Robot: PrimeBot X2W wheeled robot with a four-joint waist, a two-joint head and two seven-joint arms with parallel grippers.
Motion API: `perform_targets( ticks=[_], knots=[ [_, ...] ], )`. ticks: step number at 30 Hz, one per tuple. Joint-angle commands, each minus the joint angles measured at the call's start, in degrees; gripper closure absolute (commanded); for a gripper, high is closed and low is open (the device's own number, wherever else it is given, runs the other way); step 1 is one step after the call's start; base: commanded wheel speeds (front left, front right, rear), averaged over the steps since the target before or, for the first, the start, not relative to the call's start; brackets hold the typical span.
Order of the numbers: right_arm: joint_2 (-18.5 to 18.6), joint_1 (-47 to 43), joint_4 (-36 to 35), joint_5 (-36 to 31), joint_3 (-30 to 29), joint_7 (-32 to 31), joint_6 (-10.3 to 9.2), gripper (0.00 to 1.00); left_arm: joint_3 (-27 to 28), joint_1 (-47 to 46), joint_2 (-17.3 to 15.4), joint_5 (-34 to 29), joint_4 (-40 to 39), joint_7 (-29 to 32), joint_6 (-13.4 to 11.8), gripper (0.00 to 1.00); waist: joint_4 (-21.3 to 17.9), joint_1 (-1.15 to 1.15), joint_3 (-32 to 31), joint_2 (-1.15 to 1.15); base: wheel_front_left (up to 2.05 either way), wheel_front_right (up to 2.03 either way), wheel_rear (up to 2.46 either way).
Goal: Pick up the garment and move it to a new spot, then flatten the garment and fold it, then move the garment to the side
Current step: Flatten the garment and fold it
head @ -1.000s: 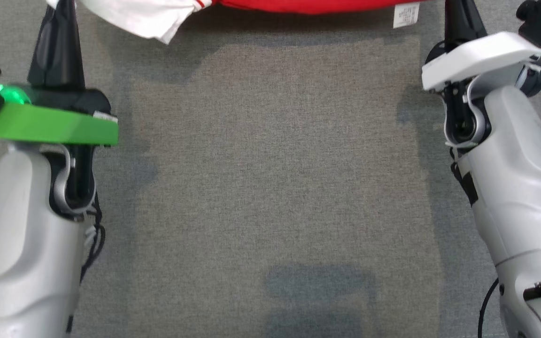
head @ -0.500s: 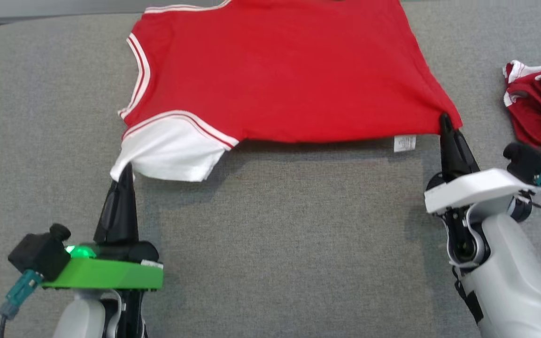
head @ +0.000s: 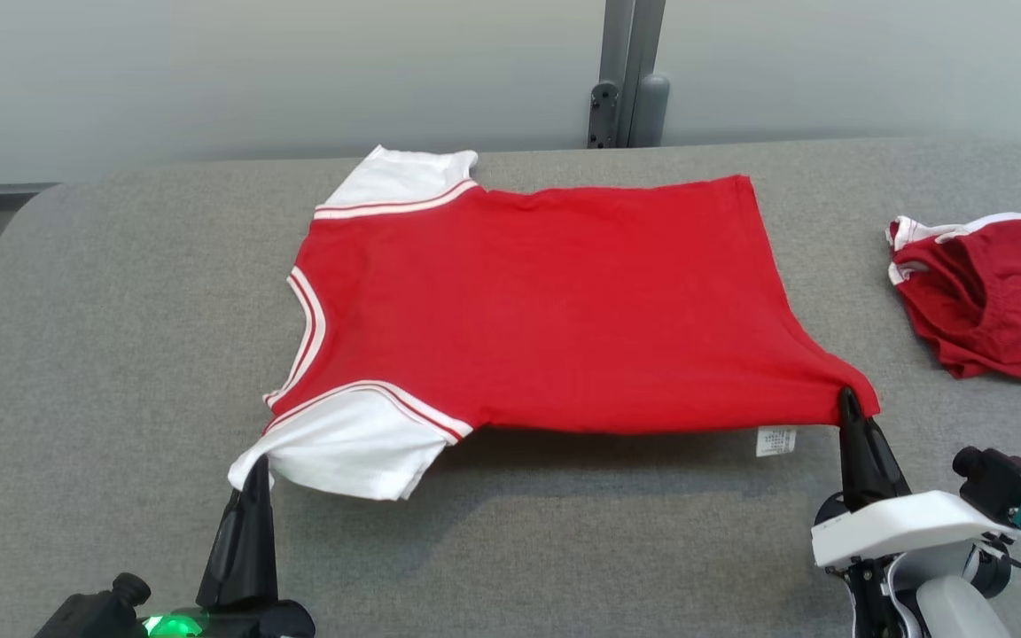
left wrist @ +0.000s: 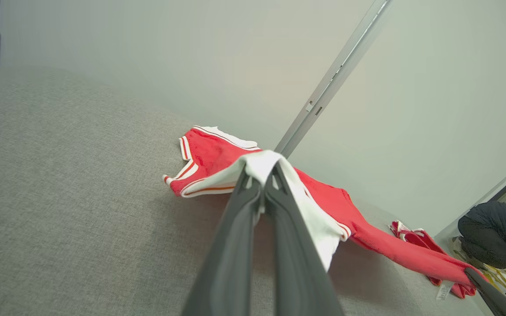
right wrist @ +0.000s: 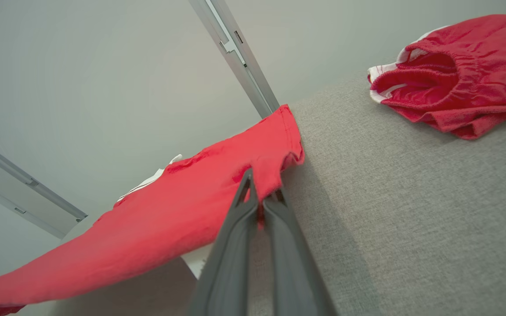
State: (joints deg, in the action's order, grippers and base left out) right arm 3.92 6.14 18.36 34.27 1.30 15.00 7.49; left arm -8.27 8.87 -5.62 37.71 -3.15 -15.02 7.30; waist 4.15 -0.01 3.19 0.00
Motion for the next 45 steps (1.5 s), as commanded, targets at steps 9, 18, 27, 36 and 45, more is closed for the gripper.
perform_targets(
  ticks=[9,18,27,36,45],
  knots=[
    [-0.4,-8.9,-12.1,-3.0,-1.2,-2.4,0.00,1.00,-0.3,6.3,-1.0,-3.2,-10.8,-0.2,0.2,1.00,-0.7,0.01,-4.2,0.00,0.00,0.00,0.00],
    [-0.9,-16.4,-17.0,-3.3,-2.8,-9.1,-0.01,1.00,-1.3,10.8,-3.4,-4.2,-11.9,2.8,-0.6,1.00,-1.3,0.01,-2.8,0.00,0.00,0.00,0.00],
    [-1.0,-14.1,-8.1,-1.1,-2.0,-7.5,-0.01,1.00,-3.1,9.5,-3.7,-2.7,-5.3,3.2,-0.3,1.00,-1.5,0.01,-1.5,0.00,0.00,0.00,0.00],
    [-1.0,-10.5,-1.5,-0.3,0.3,-6.2,0.00,1.00,-4.1,2.9,-3.9,-1.9,1.3,2.4,0.0,1.00,-1.3,0.01,0.5,0.00,0.00,0.00,0.00],
    [-1.0,-3.9,2.0,2.4,1.3,-4.8,0.00,1.00,-6.2,-11.0,-4.3,-3.1,12.0,0.7,0.2,1.00,-1.7,0.01,3.4,0.00,0.00,0.00,0.00]
  ],
)
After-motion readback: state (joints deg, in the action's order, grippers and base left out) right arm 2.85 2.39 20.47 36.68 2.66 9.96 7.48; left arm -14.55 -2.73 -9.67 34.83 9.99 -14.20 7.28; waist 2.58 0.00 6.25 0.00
